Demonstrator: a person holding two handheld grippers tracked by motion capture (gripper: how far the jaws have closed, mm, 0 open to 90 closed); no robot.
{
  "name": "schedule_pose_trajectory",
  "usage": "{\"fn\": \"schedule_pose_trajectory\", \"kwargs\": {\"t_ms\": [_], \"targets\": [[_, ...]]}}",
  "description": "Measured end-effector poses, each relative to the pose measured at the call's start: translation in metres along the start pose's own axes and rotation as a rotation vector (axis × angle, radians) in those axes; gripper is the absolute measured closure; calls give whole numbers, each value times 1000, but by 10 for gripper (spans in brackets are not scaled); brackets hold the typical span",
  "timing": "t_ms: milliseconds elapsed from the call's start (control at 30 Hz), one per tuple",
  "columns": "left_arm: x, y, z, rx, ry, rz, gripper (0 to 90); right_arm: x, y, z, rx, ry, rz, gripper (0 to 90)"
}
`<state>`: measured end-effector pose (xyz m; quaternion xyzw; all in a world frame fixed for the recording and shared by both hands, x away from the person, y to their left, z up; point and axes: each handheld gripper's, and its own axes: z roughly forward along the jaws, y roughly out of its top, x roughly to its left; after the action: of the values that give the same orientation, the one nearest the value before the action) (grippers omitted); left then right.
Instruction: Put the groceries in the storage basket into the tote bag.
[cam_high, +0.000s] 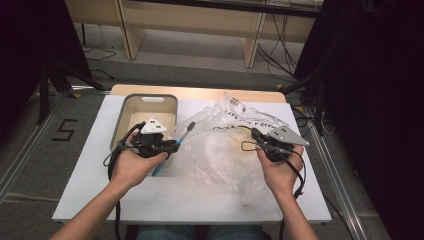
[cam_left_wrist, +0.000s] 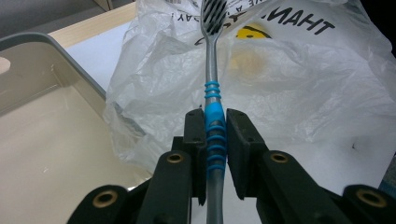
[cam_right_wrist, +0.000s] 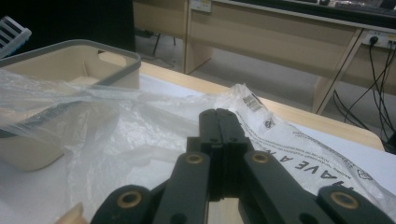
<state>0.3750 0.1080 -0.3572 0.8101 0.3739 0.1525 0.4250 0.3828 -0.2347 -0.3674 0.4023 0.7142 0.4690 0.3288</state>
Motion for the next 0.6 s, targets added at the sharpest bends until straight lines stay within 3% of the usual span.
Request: {"fn": "schedule_pose_trajectory", "kwargs": {"t_ms": [600], "targets": [[-19,-3,18,32,-40,38,783,1,1,-1,-5,6,-3,900]]}}
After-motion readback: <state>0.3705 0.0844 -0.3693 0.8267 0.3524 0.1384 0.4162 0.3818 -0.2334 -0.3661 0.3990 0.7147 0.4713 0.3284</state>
